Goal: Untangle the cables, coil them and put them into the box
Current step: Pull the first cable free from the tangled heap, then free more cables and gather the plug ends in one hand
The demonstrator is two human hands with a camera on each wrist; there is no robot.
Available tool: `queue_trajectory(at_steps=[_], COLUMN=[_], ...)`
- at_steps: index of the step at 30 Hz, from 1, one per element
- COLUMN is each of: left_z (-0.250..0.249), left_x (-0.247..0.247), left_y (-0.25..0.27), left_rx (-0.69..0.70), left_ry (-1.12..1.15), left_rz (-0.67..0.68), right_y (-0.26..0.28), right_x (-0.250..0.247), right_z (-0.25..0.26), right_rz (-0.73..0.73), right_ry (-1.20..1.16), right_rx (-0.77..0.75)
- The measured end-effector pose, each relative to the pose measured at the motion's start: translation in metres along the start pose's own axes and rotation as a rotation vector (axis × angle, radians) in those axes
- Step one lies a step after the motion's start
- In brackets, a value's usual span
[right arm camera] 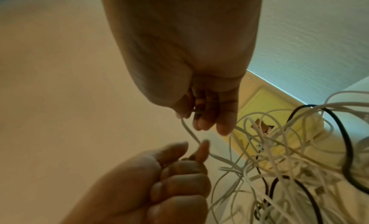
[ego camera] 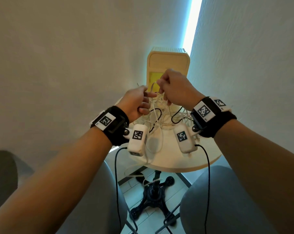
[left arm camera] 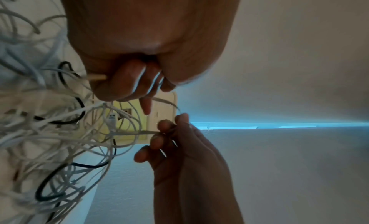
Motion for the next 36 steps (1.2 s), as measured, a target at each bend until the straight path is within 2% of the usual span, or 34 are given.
queue_trajectory(at_steps=[7,10,12,16,19,21,24,25,30,33,36], left_z=[0.011,0.003,-0.011,-0.037,-0.039,-0.033,-0.022,-0.021,-0.022,-0.015,0.000], left_x=[0.009,0.013,0.019,0.035,0.037,0.030,0.021,0.021,0.039,0.037,0.034], left_y=[-0.016,-0.021,-0.017,-0.004,-0.003,-0.010,-0.016,-0.015,0.003,0.012,0.016], left_rx=[-0.136,-0.088,-0.022,0.193,0.272,0.225,0.090,0.074,0.105,0.103,0.051], left_ry=[0.086,0.156,0.187,0.022,0.048,0.088,0.194,0.208,0.083,0.005,-0.027], left_rz=[0.095,0.127,0.161,0.198,0.182,0.156,0.143,0.153,0.300,0.301,0.326], right_y=[0.032,0.040,0.039,0.030,0.031,0.026,0.009,0.006,0.008,0.005,-0.002], right_x=[0.014,0.018,0.020,0.009,0.014,0.008,-0.016,-0.017,0.024,0.030,0.018], right_z=[0.009,-0.001,-0.021,-0.047,-0.042,-0.033,-0.019,-0.016,-0.015,-0.013,-0.008], right_rz=[0.306,0.414,0.440,0.366,0.457,0.414,0.155,0.115,0.256,0.288,0.176], right_ry=[-0.101,-0.042,0.072,0.228,0.234,0.195,-0.020,-0.102,-0.270,-0.508,-0.598], right_rx=[-0.101,-0.090,-0.025,0.058,0.071,0.054,0.063,0.094,0.320,0.334,0.269])
Point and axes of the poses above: each hand's wrist, its own y-axis away from the middle knuckle, its own x-axis out of the palm, z = x × y, the point moved 10 cm from there along -y, towards the middle knuckle, and after that the axes turned 2 degrees about z, right-handed, at the moved point
